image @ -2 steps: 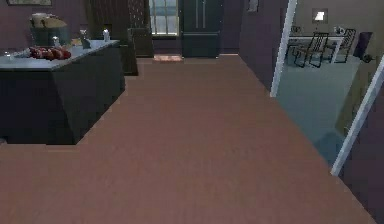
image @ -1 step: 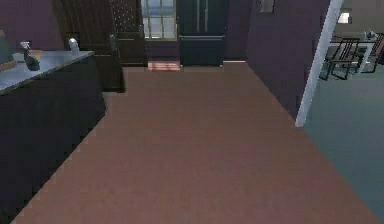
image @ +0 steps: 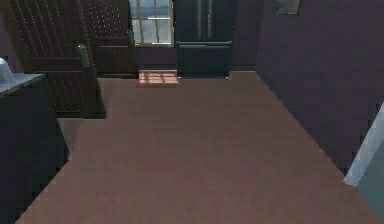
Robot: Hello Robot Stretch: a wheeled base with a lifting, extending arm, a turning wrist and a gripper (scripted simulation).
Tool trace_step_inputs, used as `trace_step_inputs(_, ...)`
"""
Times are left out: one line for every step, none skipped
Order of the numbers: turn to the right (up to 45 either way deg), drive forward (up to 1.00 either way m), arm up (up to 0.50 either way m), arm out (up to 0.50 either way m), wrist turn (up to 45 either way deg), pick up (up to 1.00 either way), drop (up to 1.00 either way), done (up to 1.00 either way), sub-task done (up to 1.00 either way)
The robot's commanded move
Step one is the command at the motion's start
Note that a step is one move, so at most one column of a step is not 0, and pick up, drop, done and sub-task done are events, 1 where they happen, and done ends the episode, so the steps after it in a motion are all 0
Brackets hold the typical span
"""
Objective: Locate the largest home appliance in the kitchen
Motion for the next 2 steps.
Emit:
trace_step_inputs(0.0, 1.00, 0.00, 0.00, 0.0, 0.00, 0.00, 0.00, 0.00)
trace_step_inputs(0.0, 1.00, 0.00, 0.00, 0.0, 0.00, 0.00, 0.00, 0.00)
